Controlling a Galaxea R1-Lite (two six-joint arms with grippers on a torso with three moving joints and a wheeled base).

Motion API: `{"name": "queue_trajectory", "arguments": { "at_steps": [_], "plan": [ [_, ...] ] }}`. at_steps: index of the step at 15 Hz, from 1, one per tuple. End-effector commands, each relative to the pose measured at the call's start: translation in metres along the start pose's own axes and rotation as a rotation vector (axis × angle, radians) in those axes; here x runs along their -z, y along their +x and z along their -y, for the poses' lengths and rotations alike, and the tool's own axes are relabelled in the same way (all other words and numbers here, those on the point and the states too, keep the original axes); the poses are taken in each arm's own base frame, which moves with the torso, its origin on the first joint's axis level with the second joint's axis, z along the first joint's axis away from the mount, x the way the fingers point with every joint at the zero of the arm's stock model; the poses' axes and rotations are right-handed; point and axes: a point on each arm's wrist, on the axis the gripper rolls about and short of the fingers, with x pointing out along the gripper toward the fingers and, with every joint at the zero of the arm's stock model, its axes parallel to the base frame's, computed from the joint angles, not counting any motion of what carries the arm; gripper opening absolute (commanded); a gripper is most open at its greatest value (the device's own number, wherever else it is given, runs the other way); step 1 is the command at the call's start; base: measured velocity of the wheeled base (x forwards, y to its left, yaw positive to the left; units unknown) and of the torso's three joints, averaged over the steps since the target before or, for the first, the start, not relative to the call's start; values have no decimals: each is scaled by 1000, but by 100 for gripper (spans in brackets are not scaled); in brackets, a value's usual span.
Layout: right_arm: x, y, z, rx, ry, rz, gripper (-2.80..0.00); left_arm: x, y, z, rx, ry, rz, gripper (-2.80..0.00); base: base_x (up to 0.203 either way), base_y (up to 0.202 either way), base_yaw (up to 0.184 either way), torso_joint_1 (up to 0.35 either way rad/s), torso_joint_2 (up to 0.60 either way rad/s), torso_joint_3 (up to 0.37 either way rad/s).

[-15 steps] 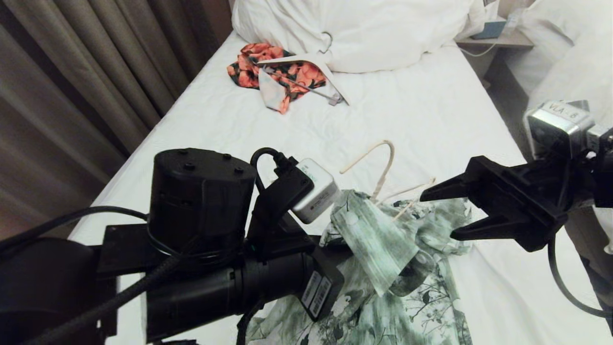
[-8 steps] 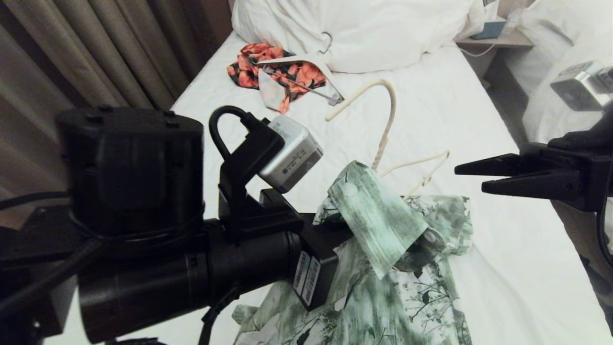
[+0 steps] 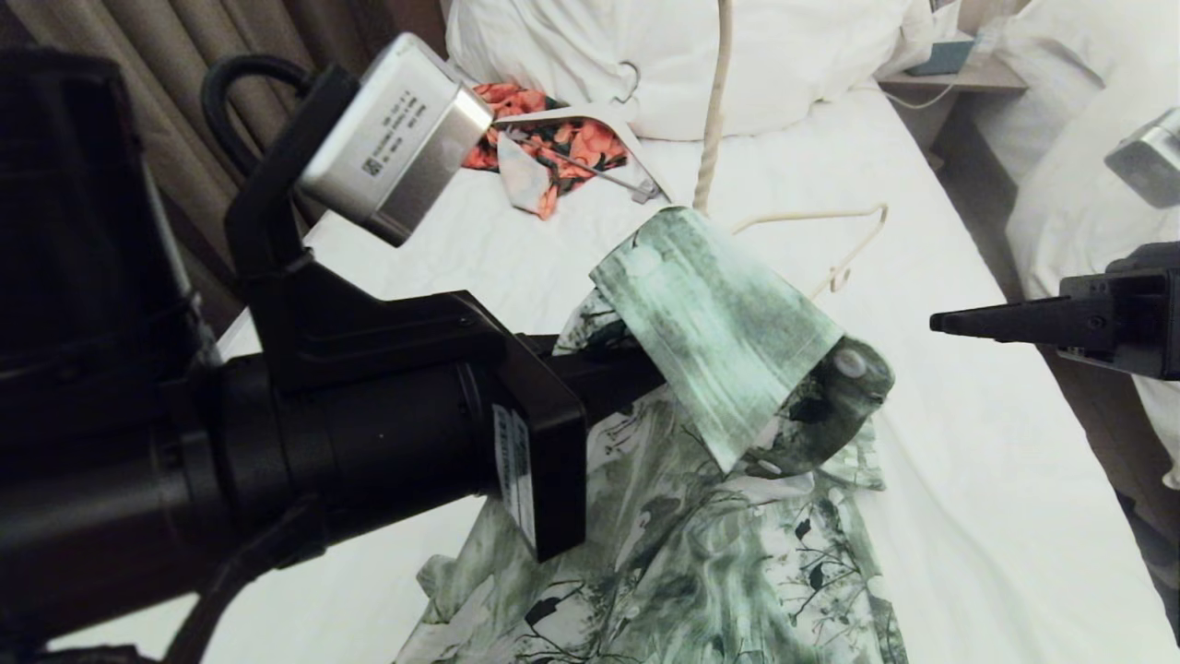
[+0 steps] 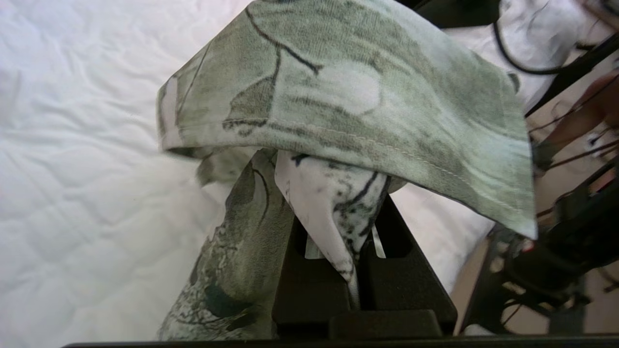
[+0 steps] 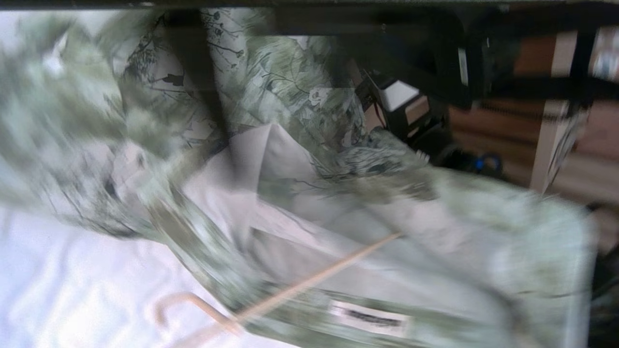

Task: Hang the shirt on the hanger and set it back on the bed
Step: Hook the other side of the shirt onto the hanger

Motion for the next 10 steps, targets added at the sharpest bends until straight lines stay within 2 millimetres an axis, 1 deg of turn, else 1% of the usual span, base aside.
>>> {"name": "queue_trajectory", "arguments": {
  "at_steps": [1,3,4,7,9,10],
  "plan": [
    [-2,5,-8,41,9,-2,-280,-5,-8,-1,-1,-9,28,-280,0,0,0,0,0,0],
    [1,18,-8,97,52,-24,-280,-8,-12,-1,-1,-20,42,-280,0,0,0,0,0,0],
    [3,28,-2,116,83,-41,-280,-8,-11,-1,-1,-21,47,-280,0,0,0,0,0,0],
    [3,43,9,128,232,-57,-280,-10,-7,-1,-1,-21,73,-280,0,0,0,0,0,0],
    [7,54,17,136,295,-78,-280,-7,-4,-1,-3,-22,61,-280,0,0,0,0,0,0],
    [10,61,20,170,317,-89,-280,-6,-3,-2,-6,-29,55,-280,0,0,0,0,0,0]
  ]
}}
